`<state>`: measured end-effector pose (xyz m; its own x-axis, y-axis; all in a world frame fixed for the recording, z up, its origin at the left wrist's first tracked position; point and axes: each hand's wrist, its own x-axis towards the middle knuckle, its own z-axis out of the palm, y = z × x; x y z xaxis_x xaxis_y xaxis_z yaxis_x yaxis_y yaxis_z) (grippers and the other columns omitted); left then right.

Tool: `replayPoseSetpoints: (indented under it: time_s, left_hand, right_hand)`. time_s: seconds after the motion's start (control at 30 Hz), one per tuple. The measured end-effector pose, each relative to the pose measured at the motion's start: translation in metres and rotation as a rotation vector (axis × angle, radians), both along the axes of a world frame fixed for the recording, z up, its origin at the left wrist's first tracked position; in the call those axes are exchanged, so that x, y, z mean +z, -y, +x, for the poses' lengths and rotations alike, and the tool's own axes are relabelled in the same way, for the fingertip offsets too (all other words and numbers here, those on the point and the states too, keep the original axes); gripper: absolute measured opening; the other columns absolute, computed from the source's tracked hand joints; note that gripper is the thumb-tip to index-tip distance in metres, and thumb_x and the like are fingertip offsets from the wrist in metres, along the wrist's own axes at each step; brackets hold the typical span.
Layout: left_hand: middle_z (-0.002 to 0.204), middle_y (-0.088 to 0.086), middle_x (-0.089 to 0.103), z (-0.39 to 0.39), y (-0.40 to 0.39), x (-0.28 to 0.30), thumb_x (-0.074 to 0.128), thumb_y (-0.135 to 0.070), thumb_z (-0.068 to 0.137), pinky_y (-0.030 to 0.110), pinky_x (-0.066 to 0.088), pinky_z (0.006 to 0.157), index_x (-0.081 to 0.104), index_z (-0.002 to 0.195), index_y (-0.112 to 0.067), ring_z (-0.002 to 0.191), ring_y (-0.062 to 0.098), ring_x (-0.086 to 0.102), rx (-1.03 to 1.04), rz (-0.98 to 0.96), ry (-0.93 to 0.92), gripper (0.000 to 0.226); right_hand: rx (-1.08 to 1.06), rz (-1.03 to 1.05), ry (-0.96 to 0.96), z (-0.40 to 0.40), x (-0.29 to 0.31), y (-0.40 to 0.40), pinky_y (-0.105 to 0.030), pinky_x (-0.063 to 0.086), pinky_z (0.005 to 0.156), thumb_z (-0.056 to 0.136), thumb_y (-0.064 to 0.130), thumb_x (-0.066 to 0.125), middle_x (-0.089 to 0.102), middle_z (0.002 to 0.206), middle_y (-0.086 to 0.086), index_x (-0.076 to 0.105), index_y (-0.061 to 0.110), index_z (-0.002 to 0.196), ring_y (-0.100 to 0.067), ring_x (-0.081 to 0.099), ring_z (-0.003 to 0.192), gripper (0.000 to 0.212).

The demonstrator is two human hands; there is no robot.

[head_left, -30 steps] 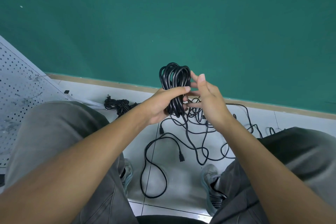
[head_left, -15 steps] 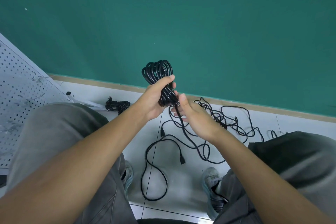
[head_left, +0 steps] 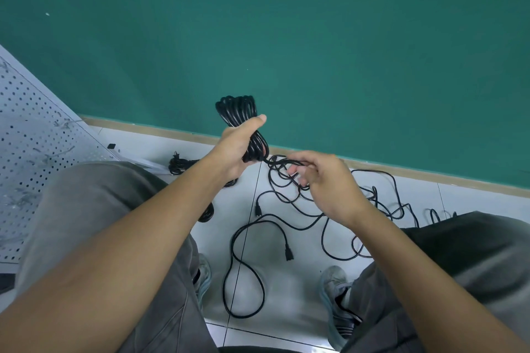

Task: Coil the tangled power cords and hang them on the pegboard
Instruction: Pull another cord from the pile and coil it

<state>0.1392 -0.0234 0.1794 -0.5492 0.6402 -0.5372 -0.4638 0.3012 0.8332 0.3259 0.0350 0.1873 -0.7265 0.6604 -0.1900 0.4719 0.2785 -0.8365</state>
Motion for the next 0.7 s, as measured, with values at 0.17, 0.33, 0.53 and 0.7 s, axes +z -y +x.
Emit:
replayPoseSetpoints:
  time_s: [0.17,0.33,0.53,0.7]
  left_hand:
    - [0.076,0.002,0.053,0.018,0.003,0.001,0.071,-0.039,0.095,0.027,0.052,0.061,0.063,0.096,-0.015,0.057,0.012,0.056,-0.326,-0.001,-0.081,0.026]
    - [0.073,-0.003,0.059,0.029,0.005,0.003,0.071,-0.047,0.091,0.024,0.047,0.058,0.068,0.107,-0.008,0.062,0.013,0.054,-0.518,0.094,0.000,0.043]
    - [0.064,-0.010,0.061,0.043,0.007,0.002,0.068,-0.009,0.097,0.026,0.045,0.063,0.071,0.083,-0.019,0.056,0.005,0.057,-0.620,0.154,0.045,0.018]
    - [0.071,0.004,0.050,0.039,0.007,-0.001,0.069,-0.007,0.083,0.032,0.048,0.064,0.063,0.082,-0.012,0.060,0.017,0.052,-0.498,0.161,0.110,0.008]
  right_hand:
    - [-0.054,0.256,-0.072,0.004,0.008,-0.007,-0.003,0.040,0.072,0.101,-0.007,0.046,0.060,0.084,0.016,0.070,0.009,0.119,0.016,0.058,0.079,0.034]
    - [-0.191,0.297,-0.155,0.002,0.008,-0.017,-0.022,0.052,0.072,0.096,0.015,0.070,0.068,0.086,0.009,0.063,0.026,0.098,-0.011,0.066,0.075,0.014]
    - [-0.332,0.282,-0.147,0.001,0.010,-0.014,-0.014,0.045,0.062,0.077,0.033,0.088,0.067,0.072,0.008,0.063,0.021,0.076,-0.008,0.060,0.065,0.028]
    - [-0.298,0.207,-0.198,0.002,0.010,-0.018,-0.014,0.050,0.071,0.087,0.021,0.081,0.071,0.079,0.010,0.067,0.019,0.085,-0.006,0.065,0.073,0.014]
